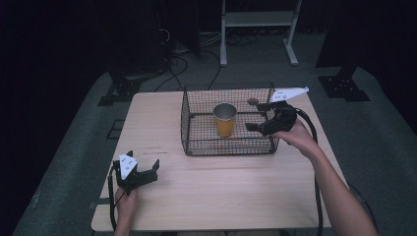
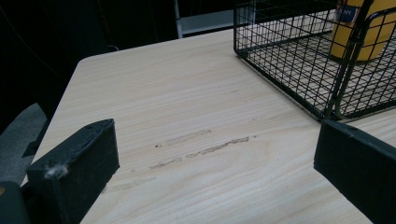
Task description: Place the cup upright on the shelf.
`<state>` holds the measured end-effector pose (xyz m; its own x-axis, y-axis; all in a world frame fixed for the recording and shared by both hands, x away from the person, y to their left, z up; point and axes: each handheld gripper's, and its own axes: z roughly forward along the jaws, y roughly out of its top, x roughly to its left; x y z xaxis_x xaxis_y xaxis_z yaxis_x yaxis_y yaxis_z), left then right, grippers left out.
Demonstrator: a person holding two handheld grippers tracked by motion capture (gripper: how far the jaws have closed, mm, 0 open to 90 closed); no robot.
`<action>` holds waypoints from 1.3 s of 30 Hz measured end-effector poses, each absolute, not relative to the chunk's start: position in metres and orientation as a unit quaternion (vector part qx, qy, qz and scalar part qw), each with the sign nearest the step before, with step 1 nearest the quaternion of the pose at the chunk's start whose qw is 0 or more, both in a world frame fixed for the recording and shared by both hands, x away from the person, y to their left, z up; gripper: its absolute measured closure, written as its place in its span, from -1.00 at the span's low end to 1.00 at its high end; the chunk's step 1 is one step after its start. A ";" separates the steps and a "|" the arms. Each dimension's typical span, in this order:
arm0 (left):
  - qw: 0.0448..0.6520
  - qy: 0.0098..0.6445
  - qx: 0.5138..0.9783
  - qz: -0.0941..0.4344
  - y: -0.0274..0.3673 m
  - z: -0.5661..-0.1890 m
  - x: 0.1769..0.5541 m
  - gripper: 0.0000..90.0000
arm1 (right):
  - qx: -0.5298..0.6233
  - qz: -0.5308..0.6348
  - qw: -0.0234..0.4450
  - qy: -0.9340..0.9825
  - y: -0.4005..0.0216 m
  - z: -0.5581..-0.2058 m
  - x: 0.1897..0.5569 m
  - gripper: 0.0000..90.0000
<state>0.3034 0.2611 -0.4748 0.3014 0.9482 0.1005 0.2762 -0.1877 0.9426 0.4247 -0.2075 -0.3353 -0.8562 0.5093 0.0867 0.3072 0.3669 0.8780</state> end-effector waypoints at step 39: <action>0.444 0.454 0.673 0.379 0.260 -0.475 0.303 -1.00 | 0.257 0.516 0.098 0.811 -0.242 -0.348 0.392 -0.94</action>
